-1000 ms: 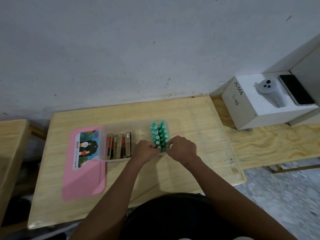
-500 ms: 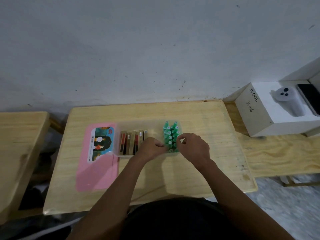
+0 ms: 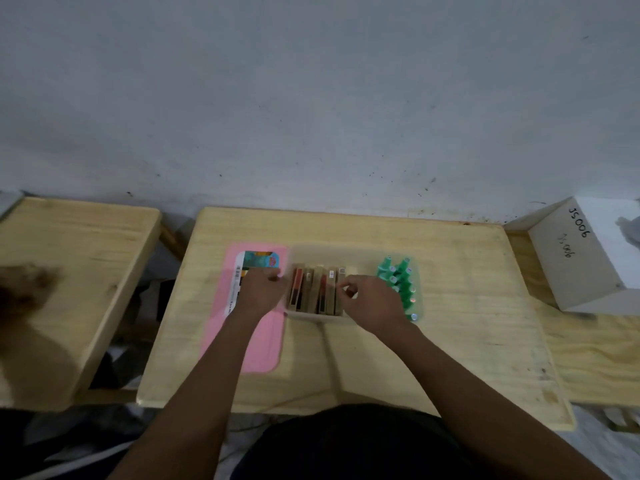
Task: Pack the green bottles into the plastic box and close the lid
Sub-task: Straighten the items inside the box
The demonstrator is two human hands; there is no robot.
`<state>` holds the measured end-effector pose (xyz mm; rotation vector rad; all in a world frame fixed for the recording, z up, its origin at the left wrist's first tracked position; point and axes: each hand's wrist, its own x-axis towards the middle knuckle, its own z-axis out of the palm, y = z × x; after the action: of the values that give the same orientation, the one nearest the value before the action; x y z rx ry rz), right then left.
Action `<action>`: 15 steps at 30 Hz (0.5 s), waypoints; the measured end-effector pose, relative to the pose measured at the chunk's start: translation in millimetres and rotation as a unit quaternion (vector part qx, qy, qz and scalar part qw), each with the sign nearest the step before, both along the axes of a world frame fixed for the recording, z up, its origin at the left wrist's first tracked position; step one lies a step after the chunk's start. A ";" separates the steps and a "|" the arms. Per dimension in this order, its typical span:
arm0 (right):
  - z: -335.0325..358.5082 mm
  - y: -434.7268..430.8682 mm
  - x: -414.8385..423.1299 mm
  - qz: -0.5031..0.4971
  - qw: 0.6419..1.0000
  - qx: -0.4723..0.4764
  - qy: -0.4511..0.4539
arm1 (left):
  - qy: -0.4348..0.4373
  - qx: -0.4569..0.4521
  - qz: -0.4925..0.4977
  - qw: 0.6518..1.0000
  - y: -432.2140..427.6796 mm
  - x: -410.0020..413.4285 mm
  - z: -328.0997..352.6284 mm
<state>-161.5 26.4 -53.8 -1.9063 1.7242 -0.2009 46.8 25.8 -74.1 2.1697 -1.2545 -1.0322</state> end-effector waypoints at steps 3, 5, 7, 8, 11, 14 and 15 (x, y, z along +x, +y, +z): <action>-14.1 -11.6 26.2 0.039 0.997 0.057 0.017 | 0.035 0.004 -0.027 0.999 0.9 7.4 -6.7; -23.0 -18.1 43.4 0.059 0.994 0.088 0.031 | 0.071 0.021 -0.017 0.997 -1.2 12.6 -8.7; -31.3 -24.1 57.8 0.087 0.989 0.100 0.061 | 0.097 0.044 -0.016 0.994 -6.1 17.7 -9.1; -34.4 -26.4 63.6 0.096 0.987 0.102 0.075 | 0.103 0.057 -0.022 0.993 -8.4 19.7 -8.4; -41.2 -30.8 76.1 0.095 0.986 0.103 0.088 | 0.122 0.088 -0.026 0.988 -14.2 26.0 -8.1; -47.9 -33.0 82.3 0.095 0.987 0.095 0.082 | 0.132 0.107 -0.024 0.985 -17.1 29.1 -9.8; -49.6 -34.0 83.6 0.098 0.987 0.101 0.078 | 0.135 0.109 -0.026 0.985 -17.7 29.5 -10.1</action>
<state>-77.9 -7.6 -103.4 -1.9656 1.5736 0.1956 76.3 8.1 -84.2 2.0701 -1.1217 -1.4903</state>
